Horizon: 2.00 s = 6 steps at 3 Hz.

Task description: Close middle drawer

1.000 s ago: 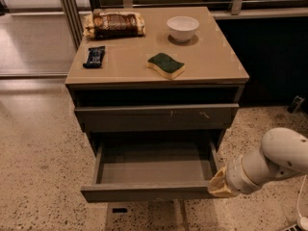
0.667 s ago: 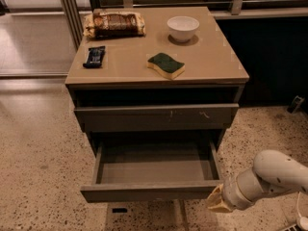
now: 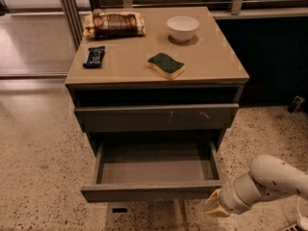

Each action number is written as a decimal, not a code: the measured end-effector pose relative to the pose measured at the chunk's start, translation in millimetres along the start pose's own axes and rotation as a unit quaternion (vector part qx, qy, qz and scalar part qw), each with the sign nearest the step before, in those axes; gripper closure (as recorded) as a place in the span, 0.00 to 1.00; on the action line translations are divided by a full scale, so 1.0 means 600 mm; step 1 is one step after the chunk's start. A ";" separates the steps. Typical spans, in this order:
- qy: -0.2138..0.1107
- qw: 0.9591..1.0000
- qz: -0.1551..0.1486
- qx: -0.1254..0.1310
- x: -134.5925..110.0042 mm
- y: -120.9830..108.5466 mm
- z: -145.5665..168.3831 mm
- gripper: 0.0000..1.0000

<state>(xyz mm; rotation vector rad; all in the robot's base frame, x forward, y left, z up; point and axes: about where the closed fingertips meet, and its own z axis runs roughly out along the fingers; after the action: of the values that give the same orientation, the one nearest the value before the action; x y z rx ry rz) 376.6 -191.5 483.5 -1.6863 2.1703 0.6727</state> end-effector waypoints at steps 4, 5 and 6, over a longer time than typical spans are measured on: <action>-0.125 0.981 -0.110 0.099 0.038 -0.092 0.135 1.00; -0.125 0.979 -0.116 0.109 0.035 -0.091 0.137 1.00; -0.128 0.970 -0.143 0.150 0.014 -0.099 0.141 1.00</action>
Offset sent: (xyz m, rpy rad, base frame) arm 0.0433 0.0001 -0.0833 0.1770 -0.4058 0.0370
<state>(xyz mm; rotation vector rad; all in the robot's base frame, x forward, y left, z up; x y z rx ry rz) 428.6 -164.4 398.0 -1.6074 1.7083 0.4299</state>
